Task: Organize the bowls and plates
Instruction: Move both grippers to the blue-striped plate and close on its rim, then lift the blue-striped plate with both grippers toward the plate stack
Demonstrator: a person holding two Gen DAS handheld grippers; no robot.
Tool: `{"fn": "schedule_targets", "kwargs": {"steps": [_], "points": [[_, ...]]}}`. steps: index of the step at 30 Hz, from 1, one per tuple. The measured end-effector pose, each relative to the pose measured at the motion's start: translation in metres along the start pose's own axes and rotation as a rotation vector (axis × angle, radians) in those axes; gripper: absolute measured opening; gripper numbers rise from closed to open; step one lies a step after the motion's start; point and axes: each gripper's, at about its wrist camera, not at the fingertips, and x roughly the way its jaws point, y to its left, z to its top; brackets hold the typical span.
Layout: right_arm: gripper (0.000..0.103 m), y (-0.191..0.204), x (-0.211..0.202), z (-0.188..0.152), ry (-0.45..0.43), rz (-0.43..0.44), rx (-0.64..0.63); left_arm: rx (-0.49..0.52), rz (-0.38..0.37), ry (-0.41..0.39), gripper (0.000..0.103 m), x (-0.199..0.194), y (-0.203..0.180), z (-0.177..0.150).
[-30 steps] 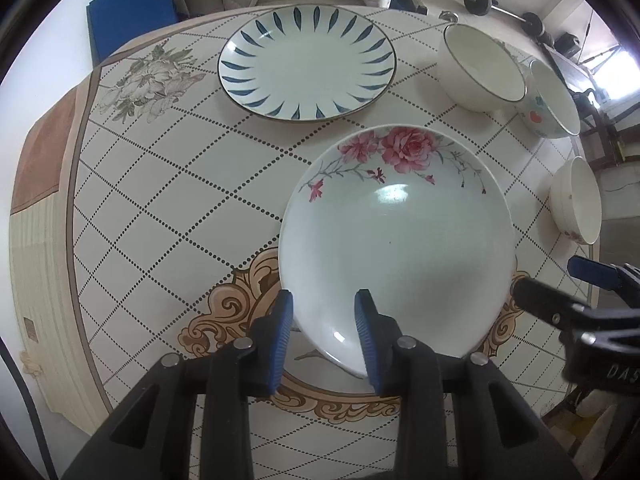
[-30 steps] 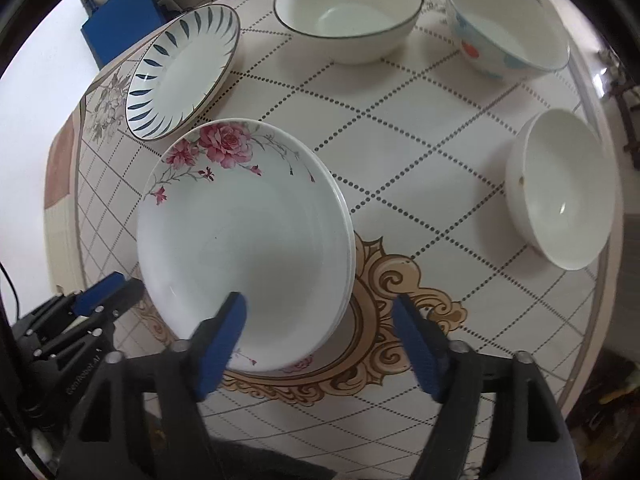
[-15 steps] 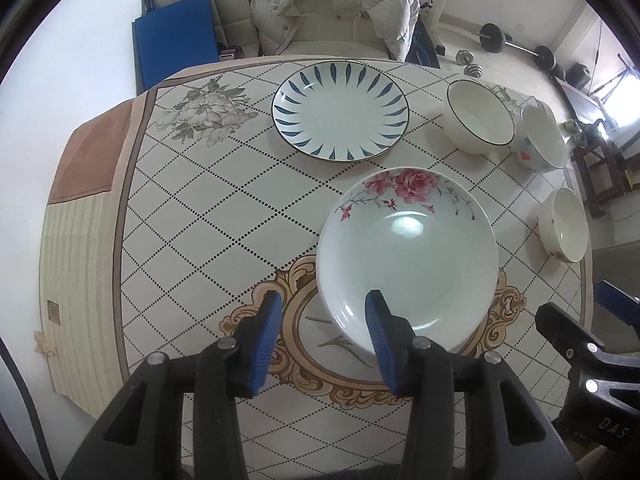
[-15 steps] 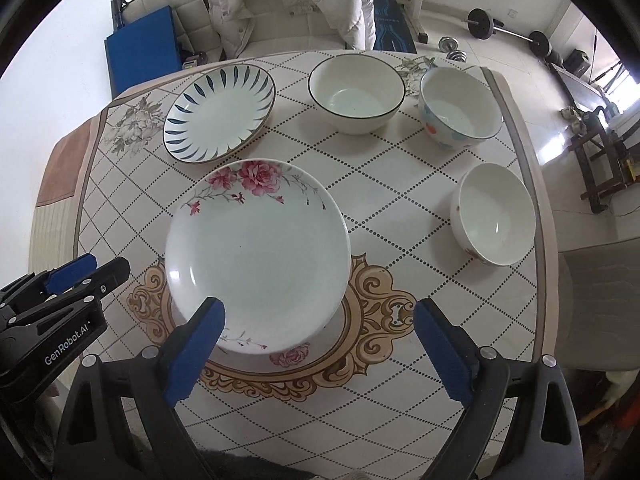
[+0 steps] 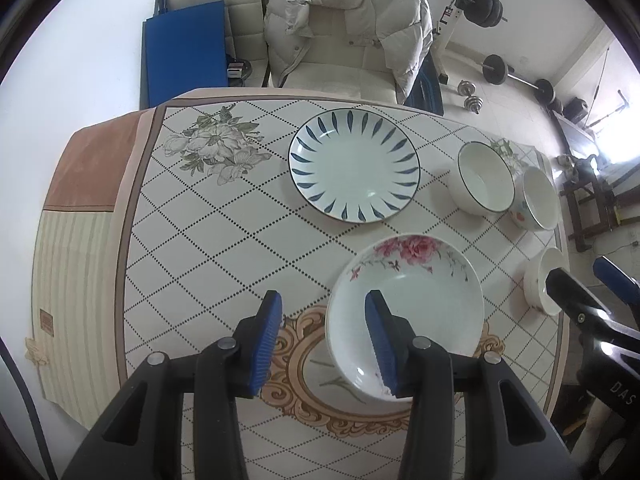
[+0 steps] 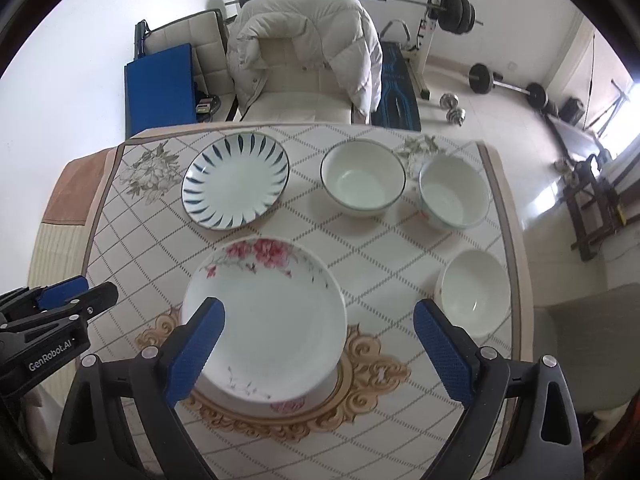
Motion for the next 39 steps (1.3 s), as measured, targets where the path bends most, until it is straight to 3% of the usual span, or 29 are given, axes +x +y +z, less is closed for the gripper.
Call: {"fn": "schedule_targets", "kwargs": {"steps": [2,5,7,11,17,21,25,26,29,30,32,34,39], "points": [[0.097,0.002,0.007,0.022,-0.033,0.036,0.0,-0.018,-0.022,0.018,0.041,0.014,0.01,0.021],[0.097,0.003,0.034,0.061,-0.001,0.141,0.038,-0.057,-0.054,0.061,0.041,0.045,0.026,0.056],[0.097,0.004,0.059,0.09,0.051,0.218,0.058,-0.082,-0.061,0.096,0.041,0.069,0.037,0.076],[0.097,0.014,0.118,0.149,0.166,0.274,0.029,-0.169,-0.124,0.222,0.04,0.129,0.06,0.105],[0.09,0.028,0.219,0.206,0.386,0.338,-0.043,-0.242,-0.179,0.318,0.039,0.183,0.074,0.118],[0.085,0.031,0.264,0.22,0.476,0.344,-0.07,-0.231,-0.186,0.326,0.038,0.196,0.069,0.121],[0.064,0.033,0.294,0.221,0.542,0.421,-0.065,-0.221,-0.189,0.333,0.038,0.202,0.062,0.121],[0.063,0.034,0.301,0.22,0.561,0.427,-0.072,-0.221,-0.194,0.333,0.038,0.203,0.06,0.121],[0.049,0.038,0.315,0.211,0.61,0.404,-0.117,-0.206,-0.211,0.319,0.023,0.204,0.055,0.124],[0.046,0.039,0.319,0.208,0.62,0.403,-0.13,-0.204,-0.202,0.318,0.023,0.204,0.054,0.125],[0.038,0.038,0.323,0.203,0.618,0.392,-0.15,-0.204,-0.189,0.306,0.023,0.204,0.052,0.126],[0.022,0.037,0.321,0.198,0.592,0.362,-0.167,-0.204,-0.181,0.29,0.023,0.203,0.051,0.126],[0.019,0.029,0.316,0.188,0.572,0.375,-0.167,-0.205,-0.16,0.269,0.023,0.197,0.054,0.123]]}}
